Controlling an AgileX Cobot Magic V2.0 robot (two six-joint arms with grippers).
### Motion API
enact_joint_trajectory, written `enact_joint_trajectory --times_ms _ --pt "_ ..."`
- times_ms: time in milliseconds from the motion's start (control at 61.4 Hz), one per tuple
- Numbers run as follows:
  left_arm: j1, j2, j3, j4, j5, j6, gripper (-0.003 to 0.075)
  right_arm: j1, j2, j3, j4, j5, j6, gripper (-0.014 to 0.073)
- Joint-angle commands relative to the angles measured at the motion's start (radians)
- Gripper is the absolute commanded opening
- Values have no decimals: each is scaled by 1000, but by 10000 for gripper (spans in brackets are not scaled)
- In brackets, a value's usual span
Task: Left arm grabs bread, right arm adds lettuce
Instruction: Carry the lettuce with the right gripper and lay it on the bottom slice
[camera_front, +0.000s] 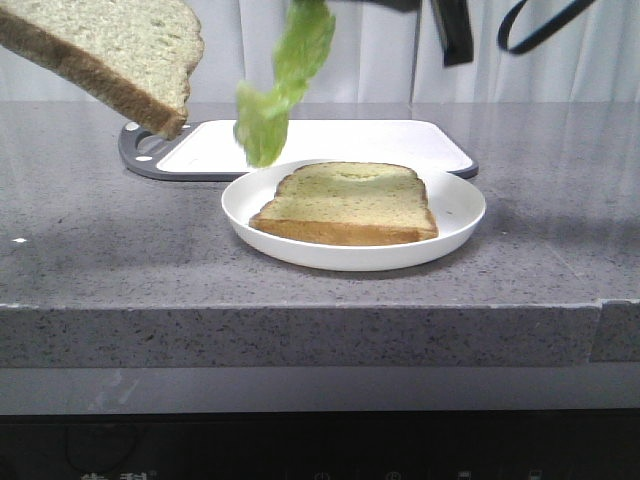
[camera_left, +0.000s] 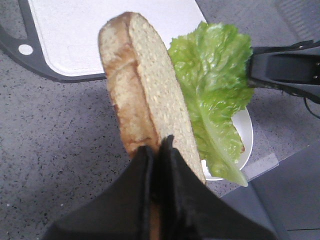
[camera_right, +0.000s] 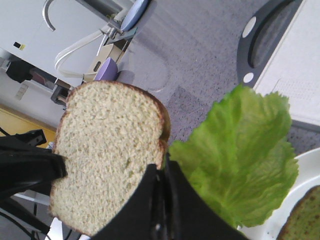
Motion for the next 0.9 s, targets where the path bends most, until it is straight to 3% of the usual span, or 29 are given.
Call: enact_joint_trajectory --times_ms 0,407,619,880 --pt "2 -12 -28 -38 -49 4 -20 2 -11 -26 54 82 -18 -116" --pt "2 -12 -28 -33 -49 4 -20 -60 -7 -26 -240 12 49 -116" --pt "2 -12 -28 -33 -49 4 -20 -127 -7 -26 -329 19 81 -116" --pt "2 -12 -28 -33 -49 4 -20 -137 -7 -26 -412 -3 85 -116"
